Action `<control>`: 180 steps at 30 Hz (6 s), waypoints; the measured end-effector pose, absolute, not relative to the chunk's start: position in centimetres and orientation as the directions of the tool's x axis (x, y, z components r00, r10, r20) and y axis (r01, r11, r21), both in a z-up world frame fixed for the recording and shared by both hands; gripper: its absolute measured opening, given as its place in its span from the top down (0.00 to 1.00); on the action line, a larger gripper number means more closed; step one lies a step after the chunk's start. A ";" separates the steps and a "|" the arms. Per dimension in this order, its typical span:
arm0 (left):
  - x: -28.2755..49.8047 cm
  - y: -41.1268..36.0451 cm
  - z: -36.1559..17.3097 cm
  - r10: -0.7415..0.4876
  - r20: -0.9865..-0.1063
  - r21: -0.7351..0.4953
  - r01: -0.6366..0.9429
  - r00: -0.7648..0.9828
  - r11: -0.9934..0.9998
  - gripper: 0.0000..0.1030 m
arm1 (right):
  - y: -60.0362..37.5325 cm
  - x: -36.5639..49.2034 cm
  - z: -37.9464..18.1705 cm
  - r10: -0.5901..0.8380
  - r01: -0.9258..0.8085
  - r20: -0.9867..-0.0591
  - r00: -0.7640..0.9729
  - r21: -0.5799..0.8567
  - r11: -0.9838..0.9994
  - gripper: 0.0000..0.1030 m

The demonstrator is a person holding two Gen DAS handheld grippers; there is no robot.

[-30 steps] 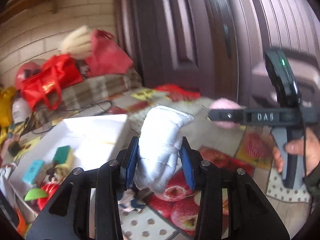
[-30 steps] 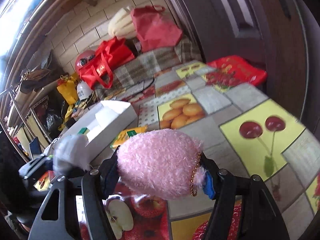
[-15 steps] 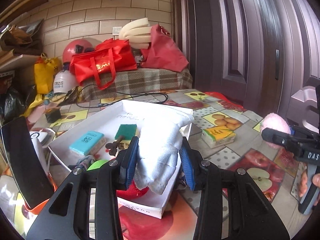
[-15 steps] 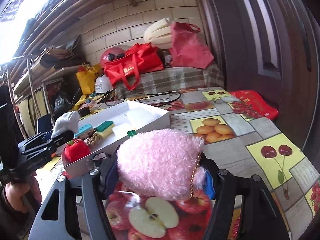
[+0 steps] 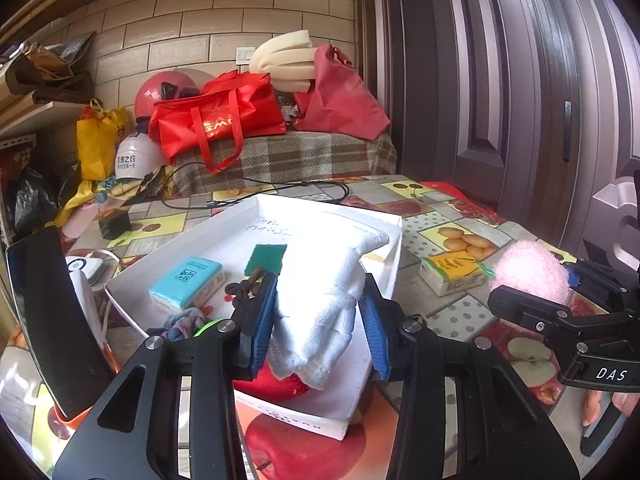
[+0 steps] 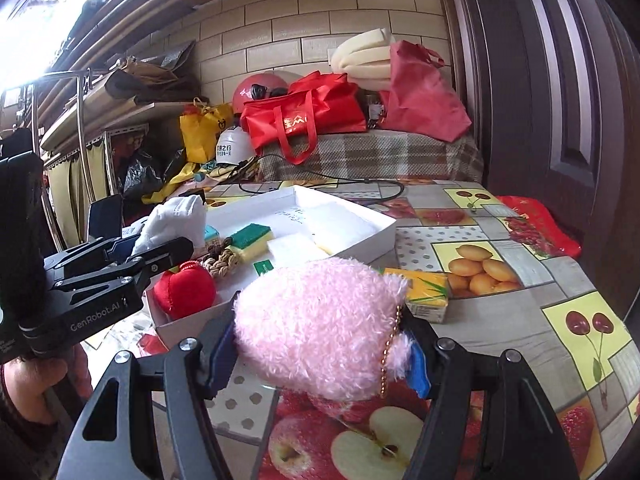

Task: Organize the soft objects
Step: 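Lower the glove and pink ball into the tray and open both grippers, then grasp the yellow tissue pack with the left gripper while the right gripper grasps the cow-print cloth, then drop the tissue pack and cow-print cloth into the tray, opening both grippers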

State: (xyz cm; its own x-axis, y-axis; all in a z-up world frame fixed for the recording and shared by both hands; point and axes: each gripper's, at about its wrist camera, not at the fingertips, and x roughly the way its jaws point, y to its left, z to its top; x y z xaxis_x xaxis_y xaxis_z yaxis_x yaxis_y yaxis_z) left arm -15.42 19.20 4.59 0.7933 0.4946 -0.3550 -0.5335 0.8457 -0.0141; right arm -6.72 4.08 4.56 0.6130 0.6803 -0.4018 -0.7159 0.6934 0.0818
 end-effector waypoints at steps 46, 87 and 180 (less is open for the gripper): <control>-15.3 29.2 5.3 0.674 -0.270 -0.113 -0.718 0.688 0.687 0.00 | 11.3 -4.5 5.2 0.694 -0.733 -0.379 0.613 0.057 0.678 0.13; 8.3 14.3 2.9 0.194 -0.635 0.048 -0.212 0.748 0.976 0.00 | -6.3 6.1 0.9 0.578 -0.578 -0.683 0.448 0.273 0.770 0.63; -12.1 30.7 4.3 0.692 -0.389 -0.043 -0.762 0.609 0.646 0.51 | 17.6 0.4 4.9 0.658 -0.717 -0.420 0.624 0.027 0.697 0.43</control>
State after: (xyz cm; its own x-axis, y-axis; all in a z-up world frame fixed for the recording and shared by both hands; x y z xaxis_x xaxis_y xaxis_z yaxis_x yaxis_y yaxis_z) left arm -12.10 30.65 4.33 0.6086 0.6918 -0.3887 -0.7620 0.6462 -0.0430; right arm 0.42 17.61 4.95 0.6243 0.6585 -0.4203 -0.7169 0.6967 0.0266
